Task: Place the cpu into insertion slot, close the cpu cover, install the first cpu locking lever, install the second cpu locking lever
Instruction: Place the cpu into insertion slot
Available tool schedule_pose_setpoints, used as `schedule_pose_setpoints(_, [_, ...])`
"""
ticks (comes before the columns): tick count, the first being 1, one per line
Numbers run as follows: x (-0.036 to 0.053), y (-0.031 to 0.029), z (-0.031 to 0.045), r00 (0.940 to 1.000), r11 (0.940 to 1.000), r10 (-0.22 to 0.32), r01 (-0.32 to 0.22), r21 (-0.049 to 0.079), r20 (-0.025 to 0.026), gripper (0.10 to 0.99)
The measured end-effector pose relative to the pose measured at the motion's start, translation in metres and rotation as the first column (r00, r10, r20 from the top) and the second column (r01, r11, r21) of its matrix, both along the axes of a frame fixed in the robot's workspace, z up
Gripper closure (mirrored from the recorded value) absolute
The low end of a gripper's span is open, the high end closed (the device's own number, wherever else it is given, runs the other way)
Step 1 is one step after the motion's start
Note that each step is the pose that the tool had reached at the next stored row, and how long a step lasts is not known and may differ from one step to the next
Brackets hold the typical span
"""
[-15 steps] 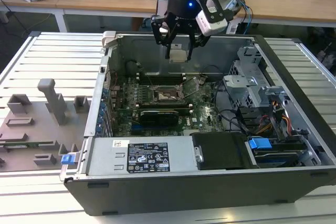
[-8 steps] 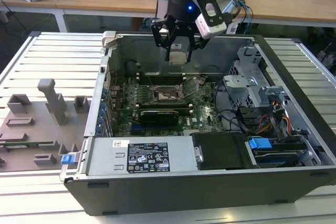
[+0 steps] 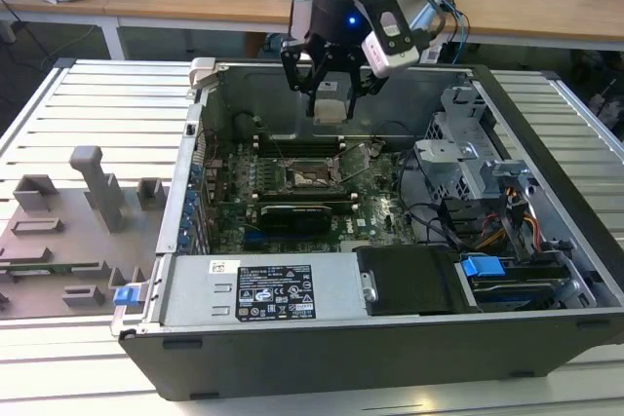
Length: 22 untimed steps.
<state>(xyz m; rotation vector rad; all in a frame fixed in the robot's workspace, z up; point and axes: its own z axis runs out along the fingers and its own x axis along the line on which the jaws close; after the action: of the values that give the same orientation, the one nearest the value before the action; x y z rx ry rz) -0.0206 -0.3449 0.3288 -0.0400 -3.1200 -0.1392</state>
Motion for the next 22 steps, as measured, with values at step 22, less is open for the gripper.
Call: schedule_pose_setpoints(22, [0.0000, 0.0000, -0.0151, 1.0000, 1.0000, 0.000, 0.000, 0.000, 0.0000, 0.541])
